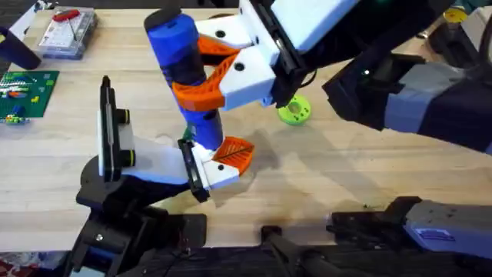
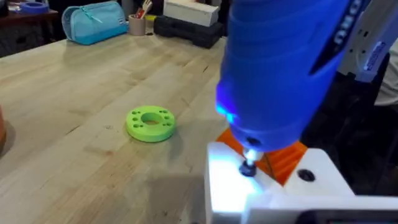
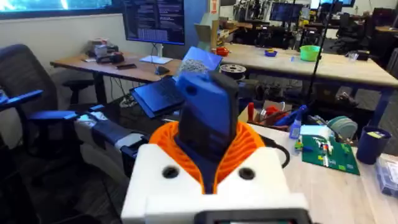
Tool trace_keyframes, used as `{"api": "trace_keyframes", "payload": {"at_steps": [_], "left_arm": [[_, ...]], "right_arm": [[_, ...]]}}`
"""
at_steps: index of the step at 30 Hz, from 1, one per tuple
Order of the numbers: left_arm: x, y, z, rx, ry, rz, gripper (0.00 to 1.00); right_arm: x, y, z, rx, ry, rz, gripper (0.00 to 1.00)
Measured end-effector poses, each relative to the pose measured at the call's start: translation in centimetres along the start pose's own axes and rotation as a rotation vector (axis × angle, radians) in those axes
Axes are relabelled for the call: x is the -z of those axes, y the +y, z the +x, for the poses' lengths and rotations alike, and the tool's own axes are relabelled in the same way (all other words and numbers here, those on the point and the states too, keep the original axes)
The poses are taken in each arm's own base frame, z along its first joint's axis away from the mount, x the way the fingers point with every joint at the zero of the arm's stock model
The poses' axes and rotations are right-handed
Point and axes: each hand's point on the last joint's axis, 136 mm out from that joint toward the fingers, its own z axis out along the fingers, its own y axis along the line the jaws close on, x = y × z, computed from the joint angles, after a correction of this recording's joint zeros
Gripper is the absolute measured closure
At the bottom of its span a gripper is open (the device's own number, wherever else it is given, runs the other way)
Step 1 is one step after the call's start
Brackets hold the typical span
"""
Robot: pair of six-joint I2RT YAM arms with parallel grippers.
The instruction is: Pick up the gripper from the table and insert it into the empty holder that is missing its gripper. Then pick up a screw, insert it into the mounting hole, and use the screwdriver to tighten it. Finally, clean up the table by picking up the vegetable and placing it into the bucket.
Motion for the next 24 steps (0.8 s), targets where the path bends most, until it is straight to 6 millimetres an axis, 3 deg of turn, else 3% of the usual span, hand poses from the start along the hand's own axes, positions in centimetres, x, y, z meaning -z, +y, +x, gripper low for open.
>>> {"api": "trace_keyframes", "payload": {"at_steps": [24], "left_arm": [[0.00,-0.02,0.01,0.005,0.001,0.001,0.985]], "right_arm": [[0.00,-0.16,0.29,-0.004,0.007,0.006,0.952]]}}
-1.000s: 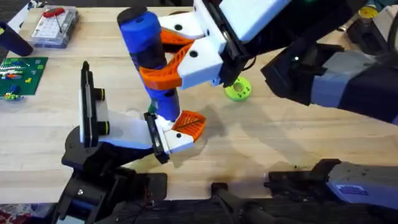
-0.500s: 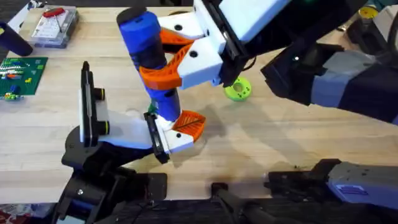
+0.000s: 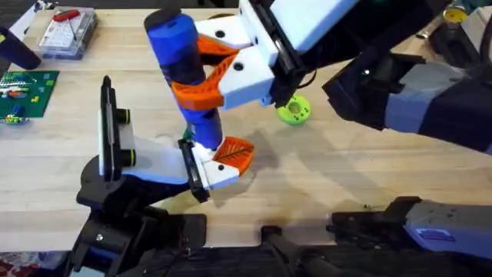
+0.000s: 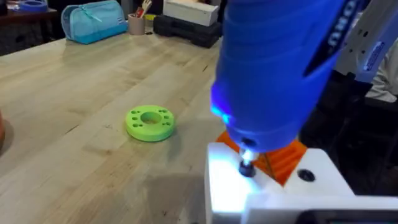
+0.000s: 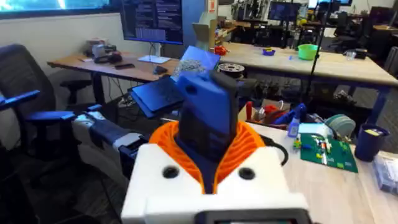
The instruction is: Pick up the gripper from the table and insert it into the empty holder that is missing its gripper. Then pick up a screw, insert it into the mounting hole, and use the screwdriver to tighten it. Finally, clean up the table by picking up the vegetable and placing it into the bucket.
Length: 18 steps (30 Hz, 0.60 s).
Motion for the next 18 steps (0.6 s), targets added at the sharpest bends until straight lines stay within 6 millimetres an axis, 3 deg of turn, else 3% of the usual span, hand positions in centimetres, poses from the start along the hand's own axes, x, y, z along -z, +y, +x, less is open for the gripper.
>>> {"api": "trace_keyframes", "payload": {"at_steps": [18], "left_arm": [[0.00,0.00,0.00,0.003,0.000,0.000,0.985]], "right_arm": [[0.03,-0.22,0.16,-0.008,0.003,0.010,0.951]]}}
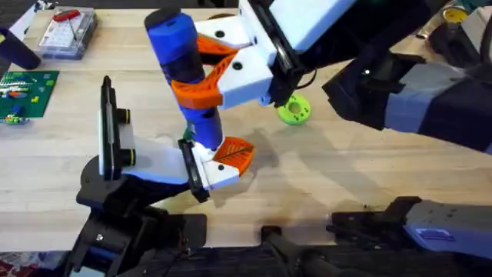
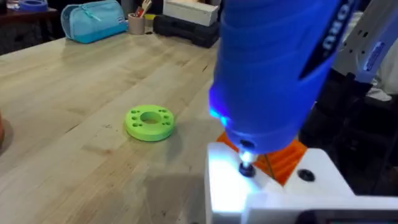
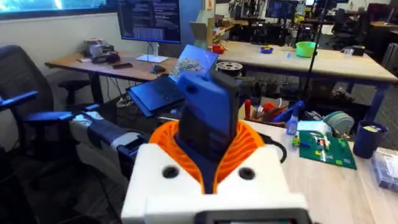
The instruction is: Pick up the gripper from the table and insert it into the empty holder that is missing its gripper. Then pick up a screw, insert it into the mounting hole, and use the screwdriver to tighten it. Finally, clean up the table by picking up the vegetable and placing it into the bucket.
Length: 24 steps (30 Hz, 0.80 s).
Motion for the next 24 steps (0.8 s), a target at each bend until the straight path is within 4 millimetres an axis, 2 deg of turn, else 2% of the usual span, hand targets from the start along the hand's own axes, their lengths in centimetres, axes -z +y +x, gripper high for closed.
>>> {"api": "trace_keyframes", "payload": {"at_steps": [15,24], "left_arm": [[0.0,0.0,0.0,0.000,0.000,0.000,0.985],[0.0,0.0,-0.3,-0.021,-0.009,-0.001,0.985]], "right_arm": [[0.0,0.0,0.0,-0.002,0.002,-0.003,0.952],[0.2,1.4,-1.4,0.052,-0.012,-0.081,0.951]]}}
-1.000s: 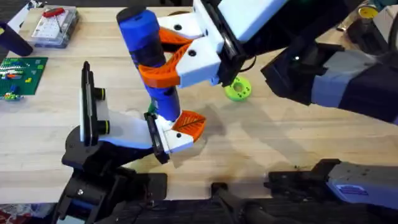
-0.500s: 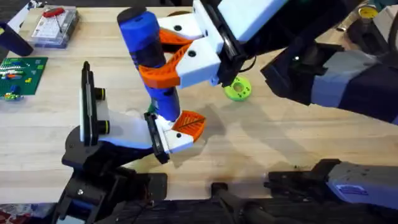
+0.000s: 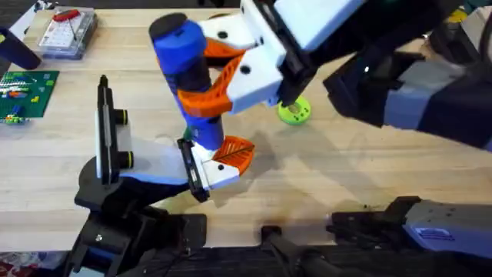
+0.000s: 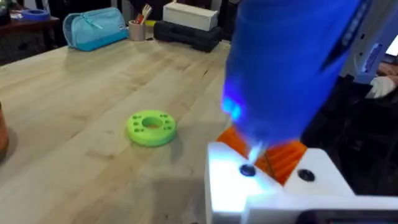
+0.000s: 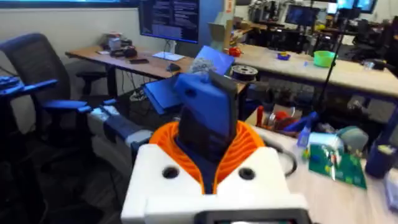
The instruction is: Pick up the gripper from the table and insert it into the empty holder that is missing its gripper. Then pick up a screw, insert it into the mounting hole, and use the screwdriver to tighten it. Finally, clean up the table by picking up the vegetable and placing it into the bucket.
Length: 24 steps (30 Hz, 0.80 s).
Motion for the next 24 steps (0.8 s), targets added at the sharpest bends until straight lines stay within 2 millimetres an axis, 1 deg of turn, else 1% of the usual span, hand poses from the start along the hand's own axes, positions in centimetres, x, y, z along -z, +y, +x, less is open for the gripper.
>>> {"api": "trace_keyframes", "payload": {"at_steps": [1,3,6,8,9,10,13,16,18,20,23,24], "left_arm": [[0.0,0.0,0.1,0.006,0.003,-0.001,0.985],[0.0,0.1,0.2,0.014,0.007,-0.005,0.985],[0.0,0.1,0.2,0.015,0.007,-0.006,0.985],[0.0,0.1,0.2,0.015,0.007,-0.006,0.985],[0.0,0.1,0.2,0.015,0.007,-0.006,0.985],[0.0,0.1,0.2,0.015,0.007,-0.006,0.985],[0.0,0.1,0.3,0.015,0.007,-0.006,0.985],[0.0,0.1,0.3,0.015,0.007,-0.006,0.985],[0.0,0.1,0.3,0.015,0.007,-0.006,0.985],[0.0,0.1,0.3,0.016,0.007,-0.006,0.985],[0.0,0.1,0.3,0.015,0.007,-0.006,0.985],[0.0,0.1,0.3,0.015,0.007,-0.006,0.985]], "right_arm": [[0.0,-0.2,-0.6,0.002,0.002,-0.007,0.952],[0.0,-0.7,-3.0,0.025,0.000,-0.014,0.952],[0.0,-1.5,-8.2,0.121,-0.016,-0.007,0.950],[0.0,-1.5,-10.7,0.176,-0.024,-0.003,0.951],[-0.2,-1.0,-13.2,0.222,-0.028,-0.005,0.952],[-0.2,-0.9,-13.4,0.229,-0.027,-0.005,0.952],[-0.1,-1.1,-12.9,0.192,-0.008,0.003,0.950],[0.1,-2.3,-10.9,0.092,0.035,0.030,0.950],[0.4,-3.5,-9.3,0.025,0.064,0.080,0.951],[0.9,-5.2,-7.4,-0.031,0.101,0.162,0.952],[2.0,-7.4,-4.9,-0.071,0.168,0.289,0.950],[2.7,-8.1,-4.0,-0.080,0.199,0.335,0.950]]}}
